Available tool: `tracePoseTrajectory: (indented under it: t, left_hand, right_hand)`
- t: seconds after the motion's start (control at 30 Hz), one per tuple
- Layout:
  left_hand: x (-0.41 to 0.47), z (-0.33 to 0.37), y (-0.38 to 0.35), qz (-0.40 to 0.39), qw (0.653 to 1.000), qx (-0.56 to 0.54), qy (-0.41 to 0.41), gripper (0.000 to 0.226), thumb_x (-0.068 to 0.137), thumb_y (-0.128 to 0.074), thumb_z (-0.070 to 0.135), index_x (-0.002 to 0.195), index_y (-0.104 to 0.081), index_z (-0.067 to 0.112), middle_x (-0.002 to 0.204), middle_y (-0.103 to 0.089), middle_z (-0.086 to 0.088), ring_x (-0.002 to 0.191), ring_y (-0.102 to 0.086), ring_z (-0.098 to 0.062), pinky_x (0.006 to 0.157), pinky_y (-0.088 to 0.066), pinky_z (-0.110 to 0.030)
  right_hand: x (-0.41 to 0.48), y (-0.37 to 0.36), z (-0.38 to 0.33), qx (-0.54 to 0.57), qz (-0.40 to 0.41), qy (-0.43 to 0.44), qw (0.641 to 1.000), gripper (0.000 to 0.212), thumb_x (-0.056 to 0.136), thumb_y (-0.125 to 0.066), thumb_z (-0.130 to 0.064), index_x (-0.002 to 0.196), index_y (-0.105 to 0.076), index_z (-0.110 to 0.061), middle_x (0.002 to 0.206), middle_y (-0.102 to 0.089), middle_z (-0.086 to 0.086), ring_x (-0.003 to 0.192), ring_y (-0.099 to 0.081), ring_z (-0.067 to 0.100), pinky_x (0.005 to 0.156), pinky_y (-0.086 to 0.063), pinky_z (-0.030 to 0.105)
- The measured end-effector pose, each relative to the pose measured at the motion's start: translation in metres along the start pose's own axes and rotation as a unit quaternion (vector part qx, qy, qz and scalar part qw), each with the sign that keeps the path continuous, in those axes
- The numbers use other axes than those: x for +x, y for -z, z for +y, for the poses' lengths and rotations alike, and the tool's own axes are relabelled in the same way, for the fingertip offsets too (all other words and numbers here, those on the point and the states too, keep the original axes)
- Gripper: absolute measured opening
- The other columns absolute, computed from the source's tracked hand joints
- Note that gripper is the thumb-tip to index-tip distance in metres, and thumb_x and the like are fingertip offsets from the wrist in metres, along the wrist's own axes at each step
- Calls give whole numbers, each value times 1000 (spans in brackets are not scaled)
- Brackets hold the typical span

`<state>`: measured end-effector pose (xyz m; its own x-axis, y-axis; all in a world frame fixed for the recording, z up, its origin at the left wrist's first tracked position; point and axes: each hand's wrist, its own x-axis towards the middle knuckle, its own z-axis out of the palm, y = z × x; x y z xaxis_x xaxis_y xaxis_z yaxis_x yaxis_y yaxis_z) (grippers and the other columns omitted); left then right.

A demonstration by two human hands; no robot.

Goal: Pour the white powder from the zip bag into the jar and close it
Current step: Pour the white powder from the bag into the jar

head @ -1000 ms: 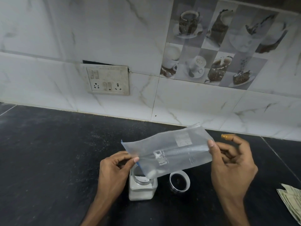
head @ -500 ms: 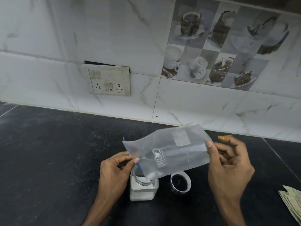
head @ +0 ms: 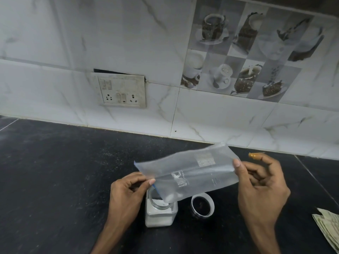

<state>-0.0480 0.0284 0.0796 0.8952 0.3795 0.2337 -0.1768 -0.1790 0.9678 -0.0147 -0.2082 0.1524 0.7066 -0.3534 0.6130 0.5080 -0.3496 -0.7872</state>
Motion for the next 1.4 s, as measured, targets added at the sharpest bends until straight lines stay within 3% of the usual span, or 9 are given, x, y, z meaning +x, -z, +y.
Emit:
tracePoseTrajectory:
  t: [0.33, 0.53, 0.77, 0.9, 1.03, 1.17, 1.27, 1.4]
  left_hand:
    - [0, -2, -1, 5, 1000, -10, 7, 16, 78, -77, -2, 80, -81, 13, 84, -79, 7, 79, -74, -5, 71, -55, -11]
    - [0, -2, -1, 7, 1000, -2, 0, 16, 78, -77, -2, 80, -82, 13, 87, -79, 7, 79, -74, -4, 70, -54, -9]
    - [0, -1, -1, 6, 1000, -3, 0, 16, 79, -77, -2, 80, -81, 13, 85, -79, 8, 80, -74, -4, 71, -55, -11]
    - [0, -2, 0, 11, 1000, -7, 6, 18, 78, -77, -2, 79, -81, 16, 85, -79, 7, 79, -74, -5, 71, -56, -11]
    - [-1, -4, 1, 12, 1000, -2, 12, 21, 78, -77, -3, 77, -81, 18, 84, -79, 8, 77, -74, -4, 71, -56, -11]
    - [-2, -4, 0, 7, 1000, 8, 14, 19, 79, -77, -2, 77, -81, 17, 82, -79, 10, 78, -74, -4, 72, -56, -13]
    - [-1, -6, 0, 3, 1000, 10, 12, 19, 79, -78, -2, 78, -81, 17, 83, -79, 9, 79, -75, -4, 73, -57, -13]
    - [-1, -6, -1, 9, 1000, 5, 19, 20, 78, -78, -3, 77, -81, 17, 85, -79, 9, 79, -74, -4, 73, -56, -12]
  right_hand:
    - [0, -3, -5, 15, 9, 7, 1000, 31, 82, -74, -16, 99, -57, -36, 89, -75, -19, 74, -72, 1, 67, -53, 9]
    - [0, -2, -6, 9, 1, 8, 1000, 30, 83, -74, -11, 103, -60, -28, 85, -73, -25, 75, -72, -1, 67, -53, 8]
    - [-1, -1, -5, 16, 8, 1, 1000, 34, 83, -74, -13, 100, -57, -36, 84, -73, -25, 75, -72, -1, 68, -54, 8]
    - [-6, 1, -1, 4, -32, -7, 999, 33, 82, -75, -10, 109, -60, -22, 86, -75, -16, 79, -73, 3, 71, -57, 12]
    - [5, 13, 6, 28, -128, -91, 987, 64, 72, -79, 9, 121, -55, -25, 91, -75, 0, 89, -72, 7, 85, -56, 16]
    - [8, 20, 10, -56, -161, -77, 982, 49, 76, -79, 1, 109, -63, -32, 84, -76, -17, 78, -72, -1, 77, -52, 6]
    - [8, 22, 11, -79, -161, -60, 982, 34, 77, -79, -7, 104, -68, -24, 86, -76, -19, 82, -72, -1, 74, -55, 11]
    - [11, 27, 20, -52, -215, -114, 969, 53, 71, -84, -2, 115, -67, -25, 104, -73, -11, 95, -70, 4, 72, -58, 16]
